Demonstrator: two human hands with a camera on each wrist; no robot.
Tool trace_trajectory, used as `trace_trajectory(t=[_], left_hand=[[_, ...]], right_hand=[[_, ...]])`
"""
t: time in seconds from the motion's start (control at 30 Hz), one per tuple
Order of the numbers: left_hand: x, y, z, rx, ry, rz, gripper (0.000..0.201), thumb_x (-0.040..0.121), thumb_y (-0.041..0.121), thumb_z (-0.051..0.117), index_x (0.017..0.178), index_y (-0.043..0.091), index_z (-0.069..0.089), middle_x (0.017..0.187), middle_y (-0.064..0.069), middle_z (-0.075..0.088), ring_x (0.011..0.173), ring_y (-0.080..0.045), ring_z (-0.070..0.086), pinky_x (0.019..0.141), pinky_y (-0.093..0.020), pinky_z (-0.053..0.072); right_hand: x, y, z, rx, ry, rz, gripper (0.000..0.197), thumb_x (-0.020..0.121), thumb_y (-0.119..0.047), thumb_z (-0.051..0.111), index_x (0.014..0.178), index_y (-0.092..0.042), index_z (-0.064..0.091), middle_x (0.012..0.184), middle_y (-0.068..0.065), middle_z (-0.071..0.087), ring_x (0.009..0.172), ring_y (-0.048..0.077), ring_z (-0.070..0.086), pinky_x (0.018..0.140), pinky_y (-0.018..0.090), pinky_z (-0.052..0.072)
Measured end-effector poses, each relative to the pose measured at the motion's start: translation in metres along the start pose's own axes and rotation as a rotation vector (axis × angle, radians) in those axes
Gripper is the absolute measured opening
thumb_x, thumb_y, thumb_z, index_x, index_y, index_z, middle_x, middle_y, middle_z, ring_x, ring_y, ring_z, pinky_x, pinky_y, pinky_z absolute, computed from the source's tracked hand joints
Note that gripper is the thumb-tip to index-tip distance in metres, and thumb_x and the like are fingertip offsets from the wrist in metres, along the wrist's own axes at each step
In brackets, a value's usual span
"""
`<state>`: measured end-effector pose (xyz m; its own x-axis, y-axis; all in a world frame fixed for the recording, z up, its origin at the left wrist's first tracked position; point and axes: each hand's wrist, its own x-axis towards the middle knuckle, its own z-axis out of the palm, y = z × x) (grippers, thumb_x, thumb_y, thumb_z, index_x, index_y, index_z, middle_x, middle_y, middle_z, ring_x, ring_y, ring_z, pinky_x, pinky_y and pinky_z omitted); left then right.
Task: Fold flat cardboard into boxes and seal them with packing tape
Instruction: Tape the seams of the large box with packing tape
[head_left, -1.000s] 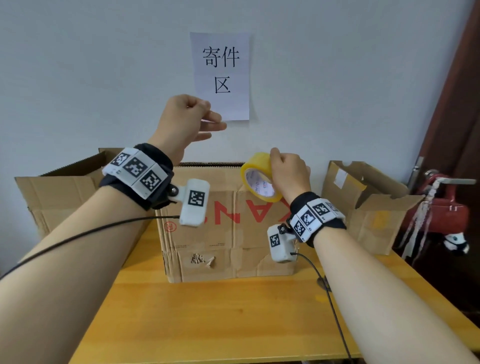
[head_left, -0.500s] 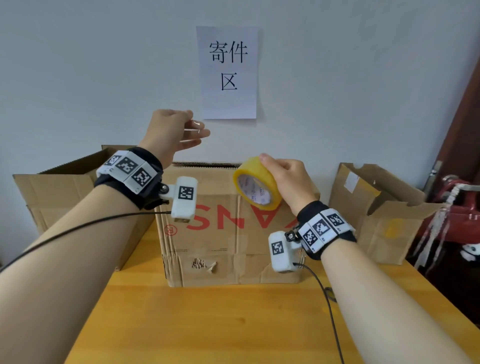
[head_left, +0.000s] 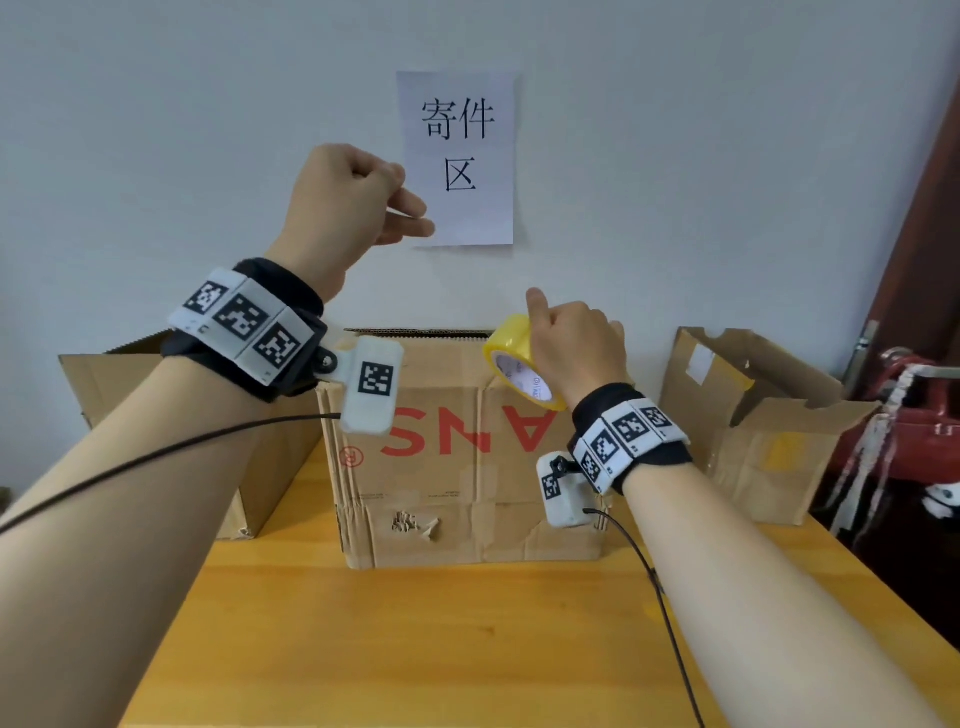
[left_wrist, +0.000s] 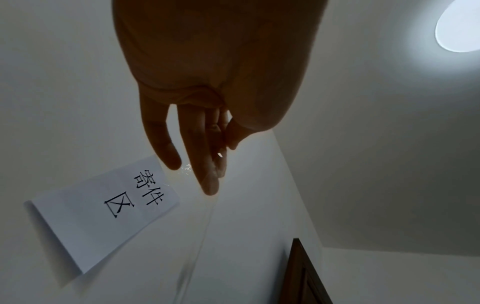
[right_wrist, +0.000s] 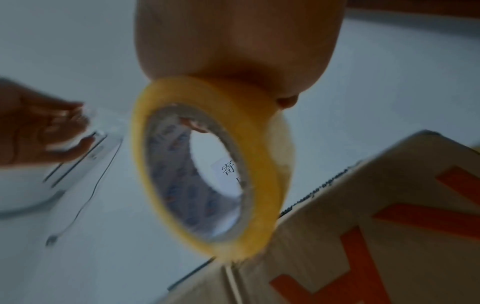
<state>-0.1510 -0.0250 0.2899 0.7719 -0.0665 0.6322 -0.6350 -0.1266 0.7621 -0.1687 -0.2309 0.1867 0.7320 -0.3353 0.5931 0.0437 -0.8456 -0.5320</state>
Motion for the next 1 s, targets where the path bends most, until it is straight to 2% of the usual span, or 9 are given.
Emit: trace_trajectory(t=[0.2,0.27,0.37,0.5,0.57,0.63,0.73,0.9,1.0], left_hand=[[-0.002,0.01,-0.013,-0.108,0.015,-0.111,0.016,0.104,0.013,0.048,0.093,0.008,0.058,0.078,-0.003,0.07,0.077,-0.021,0.077,0.068,-0.028,0.059],[-0.002,0.009,-0.018,-0.154,0.008,-0.196,0.017,0.104,0.013,0.049,0.091,0.007,0.059,0.075,-0.002,0.069,0.079,-0.021,0.077,0.071,-0.03,0.059],[-0.001,0.008,-0.026,-0.201,0.03,-0.282,0.015,0.103,0.011,0.05,0.09,0.008,0.056,0.078,-0.006,0.07,0.08,-0.022,0.077,0.074,-0.034,0.061],[-0.003,0.004,-0.038,-0.206,0.061,-0.323,0.011,0.103,0.01,0.05,0.093,0.007,0.054,0.076,-0.006,0.069,0.074,-0.021,0.076,0.076,-0.036,0.062],[-0.005,0.002,-0.045,-0.205,0.077,-0.331,0.01,0.103,0.01,0.051,0.094,0.007,0.054,0.075,-0.006,0.07,0.075,-0.021,0.076,0.076,-0.036,0.062],[-0.004,-0.001,-0.053,-0.202,0.097,-0.334,0.009,0.103,0.011,0.051,0.095,0.008,0.054,0.076,-0.006,0.07,0.075,-0.021,0.076,0.076,-0.036,0.063],[-0.001,-0.011,-0.065,-0.19,0.122,-0.331,0.01,0.104,0.012,0.05,0.097,0.008,0.055,0.08,-0.006,0.07,0.079,-0.021,0.077,0.077,-0.036,0.062],[0.018,-0.048,-0.068,-0.251,0.163,-0.38,0.022,0.105,0.012,0.047,0.089,0.004,0.058,0.084,-0.009,0.074,0.08,-0.02,0.075,0.084,-0.037,0.061],[0.036,-0.077,-0.059,-0.34,0.165,-0.427,0.025,0.106,0.009,0.045,0.084,0.002,0.056,0.091,-0.013,0.071,0.084,-0.023,0.075,0.088,-0.037,0.06]], right_hand=[[-0.024,0.003,-0.024,0.484,-0.168,0.105,0.063,0.094,-0.066,0.049,0.057,-0.023,0.023,0.05,-0.007,0.022,0.047,0.016,0.023,0.056,0.033,0.024],[-0.035,0.002,-0.03,0.537,-0.232,0.099,0.062,0.09,-0.071,0.05,0.057,-0.024,0.026,0.051,-0.006,0.025,0.046,0.014,0.026,0.054,0.031,0.027],[-0.048,0.006,-0.035,0.571,-0.293,0.019,0.062,0.088,-0.064,0.061,0.053,-0.019,0.037,0.044,-0.01,0.035,0.04,0.008,0.034,0.045,0.015,0.032],[-0.053,0.011,-0.035,0.655,-0.382,-0.072,0.081,0.053,-0.081,0.074,0.064,-0.001,0.061,0.055,-0.003,0.051,0.051,0.012,0.048,0.049,0.011,0.038],[-0.053,0.007,-0.041,0.64,-0.475,-0.12,0.07,0.053,-0.074,0.08,0.07,-0.007,0.066,0.059,-0.005,0.056,0.054,0.01,0.052,0.052,0.012,0.041],[-0.053,0.0,-0.043,0.548,-0.563,-0.168,0.04,0.069,-0.045,0.087,0.083,-0.012,0.069,0.068,-0.005,0.065,0.06,0.007,0.06,0.057,0.021,0.05],[-0.045,-0.009,-0.037,0.296,-0.462,-0.198,0.025,0.078,-0.025,0.08,0.094,-0.014,0.065,0.08,0.002,0.065,0.073,0.018,0.061,0.065,0.032,0.048],[-0.008,-0.02,-0.02,-0.027,-0.177,-0.069,0.025,0.087,-0.02,0.061,0.106,-0.025,0.046,0.083,-0.01,0.038,0.095,0.024,0.034,0.092,0.044,0.036],[0.032,-0.015,0.007,-0.202,-0.071,-0.098,0.029,0.084,-0.014,0.055,0.112,-0.021,0.05,0.108,0.004,0.059,0.11,0.032,0.043,0.083,0.043,0.033]])
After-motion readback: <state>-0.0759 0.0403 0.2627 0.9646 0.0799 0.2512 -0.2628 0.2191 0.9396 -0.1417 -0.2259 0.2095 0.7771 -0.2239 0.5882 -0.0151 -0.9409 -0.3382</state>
